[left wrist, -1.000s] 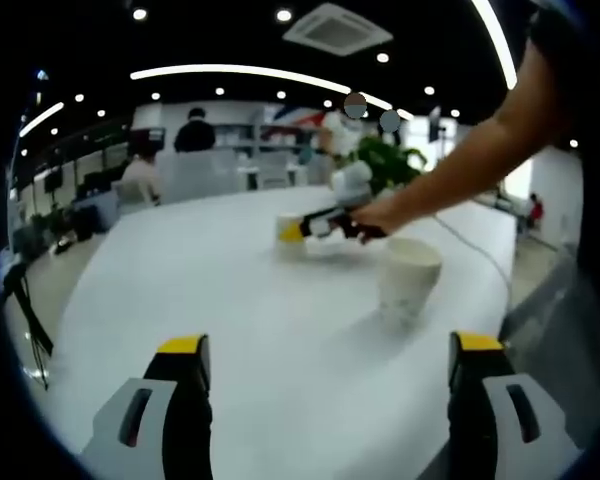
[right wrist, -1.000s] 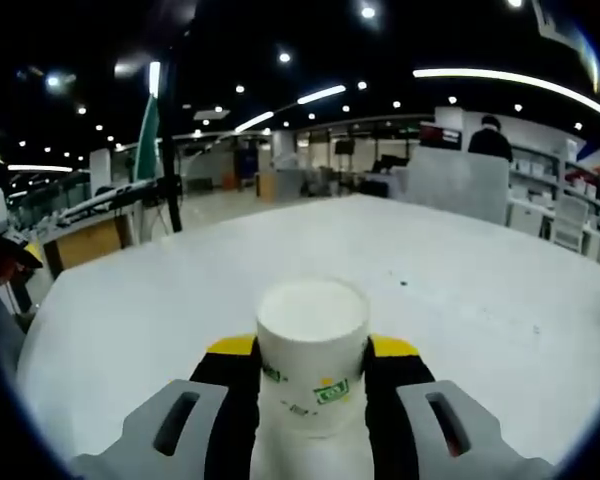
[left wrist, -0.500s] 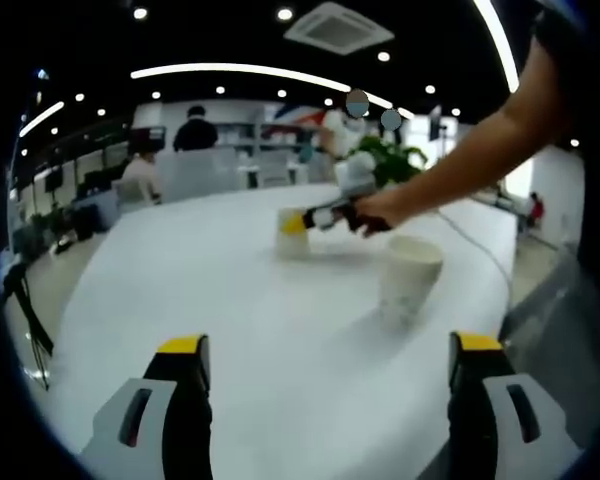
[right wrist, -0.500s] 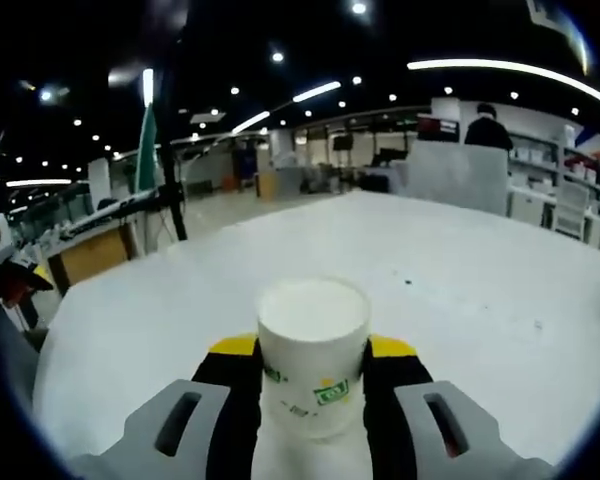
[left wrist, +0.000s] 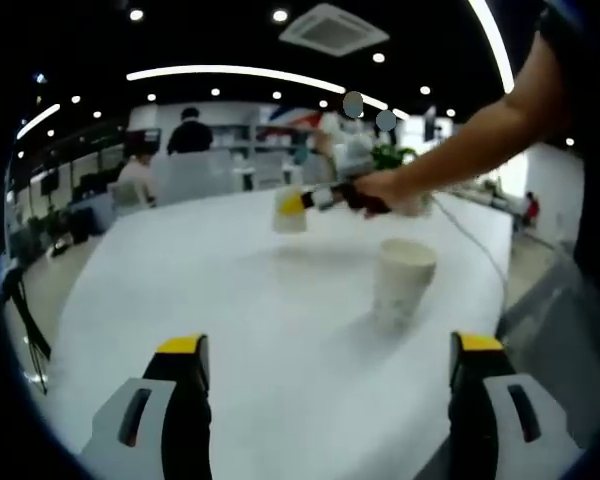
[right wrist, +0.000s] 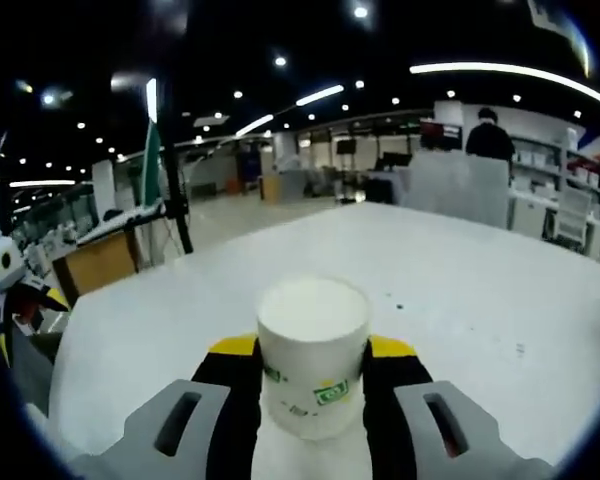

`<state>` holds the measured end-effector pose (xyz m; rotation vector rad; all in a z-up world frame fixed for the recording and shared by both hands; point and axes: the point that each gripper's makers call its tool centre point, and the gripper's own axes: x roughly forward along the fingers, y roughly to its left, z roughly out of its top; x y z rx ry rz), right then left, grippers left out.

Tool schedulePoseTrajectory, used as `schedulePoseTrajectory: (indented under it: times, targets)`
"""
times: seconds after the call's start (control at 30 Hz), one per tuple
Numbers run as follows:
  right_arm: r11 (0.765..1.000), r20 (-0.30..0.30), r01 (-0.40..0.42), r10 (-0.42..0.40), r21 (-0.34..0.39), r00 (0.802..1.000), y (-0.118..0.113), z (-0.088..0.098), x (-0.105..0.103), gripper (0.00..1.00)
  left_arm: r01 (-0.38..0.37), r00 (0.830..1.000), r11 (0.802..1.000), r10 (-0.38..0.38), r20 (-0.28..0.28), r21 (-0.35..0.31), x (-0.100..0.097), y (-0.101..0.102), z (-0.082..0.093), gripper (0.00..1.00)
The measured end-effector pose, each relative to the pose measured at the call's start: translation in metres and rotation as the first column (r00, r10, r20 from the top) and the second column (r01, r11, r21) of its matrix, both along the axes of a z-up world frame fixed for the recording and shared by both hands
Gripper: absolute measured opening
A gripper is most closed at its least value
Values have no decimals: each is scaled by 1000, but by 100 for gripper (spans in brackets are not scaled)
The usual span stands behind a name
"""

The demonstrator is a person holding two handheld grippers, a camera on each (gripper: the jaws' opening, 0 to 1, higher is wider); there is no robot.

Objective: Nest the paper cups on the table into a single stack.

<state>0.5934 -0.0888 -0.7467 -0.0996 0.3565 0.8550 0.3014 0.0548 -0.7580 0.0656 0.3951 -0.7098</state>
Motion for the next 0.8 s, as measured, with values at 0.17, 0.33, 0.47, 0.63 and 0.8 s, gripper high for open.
schedulePoseTrajectory:
  times: [0.17, 0.33, 0.47, 0.63, 0.8]
  targets:
    - [1000, 22, -13, 13, -7, 1000, -1, 23, 2, 36, -5, 1000, 1000, 5, -15, 8, 0, 1, -2, 100]
    - [999, 49, -28, 29, -32, 998, -5, 45, 4, 36, -6, 1000, 1000, 6, -2, 0, 0, 0, 2, 100]
    - [999, 65, -32, 35, -37, 997, -7, 62, 6, 35, 10, 1000, 1000, -10, -15, 7, -2, -3, -1, 100]
    - [1000, 80, -19, 19, -13, 997, -7, 84, 9, 36, 43, 999, 999, -43, -20, 18, -6, -9, -3, 100]
    - [999, 99, -30, 32, -28, 995, -5, 102, 7, 36, 59, 998, 998, -59, -27, 34, -8, -12, -5, 100]
